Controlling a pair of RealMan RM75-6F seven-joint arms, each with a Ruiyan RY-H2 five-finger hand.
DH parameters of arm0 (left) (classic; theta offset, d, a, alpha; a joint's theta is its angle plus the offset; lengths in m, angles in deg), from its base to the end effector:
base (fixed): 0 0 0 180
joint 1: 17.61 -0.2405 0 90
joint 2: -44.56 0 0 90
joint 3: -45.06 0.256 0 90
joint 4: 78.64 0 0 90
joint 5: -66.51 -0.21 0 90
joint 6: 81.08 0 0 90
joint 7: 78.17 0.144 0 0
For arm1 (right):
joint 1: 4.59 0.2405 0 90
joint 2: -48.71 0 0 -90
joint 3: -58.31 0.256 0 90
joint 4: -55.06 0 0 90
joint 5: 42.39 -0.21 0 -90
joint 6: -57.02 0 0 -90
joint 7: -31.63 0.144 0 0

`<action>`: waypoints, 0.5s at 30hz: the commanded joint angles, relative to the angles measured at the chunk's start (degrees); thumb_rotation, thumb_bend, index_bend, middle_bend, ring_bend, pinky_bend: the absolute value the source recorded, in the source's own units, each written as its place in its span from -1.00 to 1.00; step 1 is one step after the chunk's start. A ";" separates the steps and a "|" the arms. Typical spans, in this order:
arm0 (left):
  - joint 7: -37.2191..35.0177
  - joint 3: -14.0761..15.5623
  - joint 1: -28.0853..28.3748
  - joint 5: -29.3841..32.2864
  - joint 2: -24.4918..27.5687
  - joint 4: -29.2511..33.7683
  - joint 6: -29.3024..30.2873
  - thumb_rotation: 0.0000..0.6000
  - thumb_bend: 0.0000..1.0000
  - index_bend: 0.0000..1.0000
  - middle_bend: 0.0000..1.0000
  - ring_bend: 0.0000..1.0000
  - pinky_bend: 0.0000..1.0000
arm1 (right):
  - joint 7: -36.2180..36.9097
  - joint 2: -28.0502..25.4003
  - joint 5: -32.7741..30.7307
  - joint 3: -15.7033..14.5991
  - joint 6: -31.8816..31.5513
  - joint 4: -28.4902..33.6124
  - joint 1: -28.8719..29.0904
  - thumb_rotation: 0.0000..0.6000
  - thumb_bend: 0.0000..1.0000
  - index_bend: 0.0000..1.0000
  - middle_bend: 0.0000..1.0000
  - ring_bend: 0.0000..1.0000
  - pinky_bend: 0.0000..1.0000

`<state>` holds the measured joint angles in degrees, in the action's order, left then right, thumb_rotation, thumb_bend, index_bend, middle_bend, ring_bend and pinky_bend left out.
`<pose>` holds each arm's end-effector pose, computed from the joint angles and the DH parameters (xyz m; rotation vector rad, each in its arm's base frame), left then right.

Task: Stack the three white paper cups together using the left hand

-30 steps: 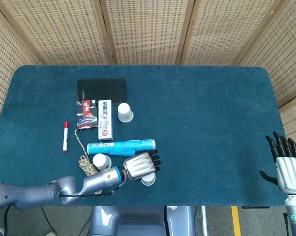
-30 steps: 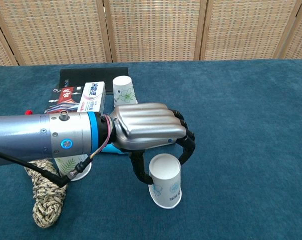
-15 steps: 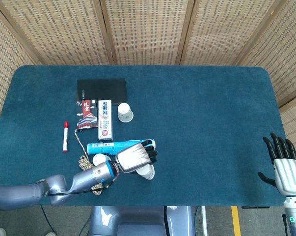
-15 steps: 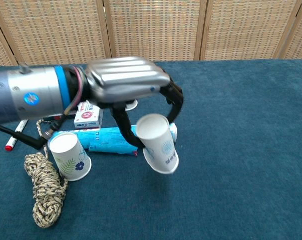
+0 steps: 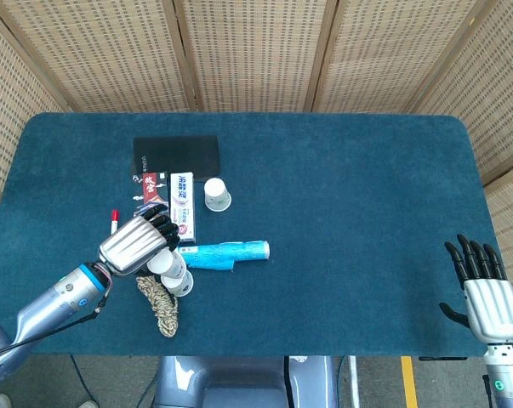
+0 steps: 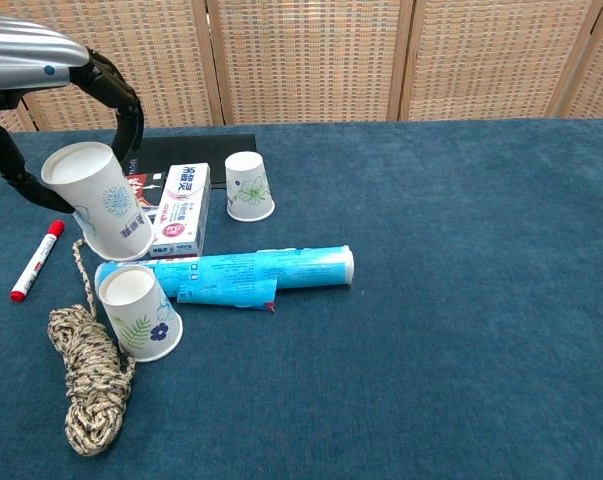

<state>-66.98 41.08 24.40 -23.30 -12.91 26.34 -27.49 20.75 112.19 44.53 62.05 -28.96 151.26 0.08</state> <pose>-0.1327 0.3018 0.1039 -2.1994 -0.5137 -0.9016 -0.2945 -0.1820 0.1599 1.4256 -0.7732 0.8332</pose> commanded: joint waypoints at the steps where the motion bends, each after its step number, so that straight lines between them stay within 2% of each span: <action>1: -2.52 1.14 -0.74 -0.35 -0.39 -1.68 0.47 1.00 -0.81 0.01 -0.25 -0.45 -0.73 | -0.36 0.15 0.44 -0.26 0.00 0.12 0.00 1.00 -1.00 -1.00 -1.00 -1.00 -1.00; 7: -4.10 1.98 -0.42 -2.02 -3.55 -4.31 0.15 1.00 -0.81 0.01 -0.25 -0.46 -0.73 | -0.52 0.22 0.59 -0.31 -0.08 0.16 -0.05 1.00 -1.00 -1.00 -1.00 -1.00 -1.00; 15: -1.71 2.09 0.34 0.22 -4.41 -4.37 -2.49 1.00 -0.81 -0.03 -0.28 -0.50 -0.76 | 0.10 -0.02 0.33 -0.20 -0.02 -0.04 -0.10 1.00 -1.00 -1.00 -1.00 -1.00 -1.00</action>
<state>-68.88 43.12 24.62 -23.36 -17.20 21.93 -29.65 20.86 112.17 44.87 61.85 -28.98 151.23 -0.02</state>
